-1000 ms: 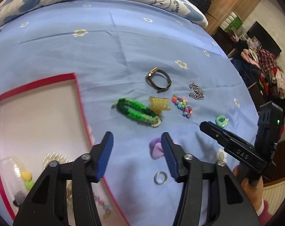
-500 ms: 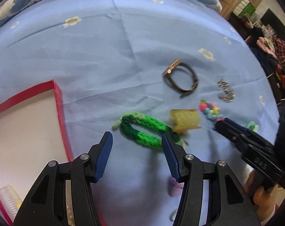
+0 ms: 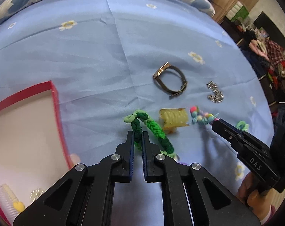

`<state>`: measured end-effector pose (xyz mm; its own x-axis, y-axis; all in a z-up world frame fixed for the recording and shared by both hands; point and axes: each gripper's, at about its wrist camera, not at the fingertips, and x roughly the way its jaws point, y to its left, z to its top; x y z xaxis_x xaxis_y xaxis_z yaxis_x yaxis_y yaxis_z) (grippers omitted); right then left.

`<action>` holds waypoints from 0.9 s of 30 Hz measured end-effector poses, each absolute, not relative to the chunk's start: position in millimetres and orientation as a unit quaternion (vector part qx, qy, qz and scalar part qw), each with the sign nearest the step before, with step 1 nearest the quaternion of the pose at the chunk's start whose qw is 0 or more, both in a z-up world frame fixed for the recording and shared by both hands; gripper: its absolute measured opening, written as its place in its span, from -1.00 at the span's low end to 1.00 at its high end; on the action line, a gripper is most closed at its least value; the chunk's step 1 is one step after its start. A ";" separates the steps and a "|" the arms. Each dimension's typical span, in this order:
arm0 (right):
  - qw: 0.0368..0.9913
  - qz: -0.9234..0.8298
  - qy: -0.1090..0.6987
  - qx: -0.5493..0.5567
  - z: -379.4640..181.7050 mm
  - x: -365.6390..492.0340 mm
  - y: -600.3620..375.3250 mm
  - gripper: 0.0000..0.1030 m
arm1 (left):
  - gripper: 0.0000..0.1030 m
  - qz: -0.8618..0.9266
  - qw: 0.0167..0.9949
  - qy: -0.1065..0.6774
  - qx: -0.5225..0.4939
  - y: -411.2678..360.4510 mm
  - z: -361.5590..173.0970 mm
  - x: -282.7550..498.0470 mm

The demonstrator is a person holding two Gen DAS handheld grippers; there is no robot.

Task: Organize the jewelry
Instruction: 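Grasp the pastel beaded hair clip with the right tool while the left tool holds the green tie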

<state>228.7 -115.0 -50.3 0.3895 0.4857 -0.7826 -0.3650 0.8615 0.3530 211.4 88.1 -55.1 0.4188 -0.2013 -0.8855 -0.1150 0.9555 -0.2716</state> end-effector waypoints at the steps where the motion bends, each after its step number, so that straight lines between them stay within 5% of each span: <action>1: 0.832 0.258 0.487 0.066 -47.0 227.2 -115.7 -0.73 | -0.88 -0.028 0.832 0.533 -0.151 89.6 -49.7 206.7; 27: 0.817 0.351 0.452 0.066 10.6 166.7 -27.2 -0.73 | -0.89 0.029 0.861 0.457 -0.222 173.2 8.3 114.4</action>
<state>166.7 -27.2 10.6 0.3449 0.6341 -0.6921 -0.5140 0.7445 0.4260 114.4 173.2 8.3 0.5804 -0.1532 -0.7998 -0.2520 0.9001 -0.3553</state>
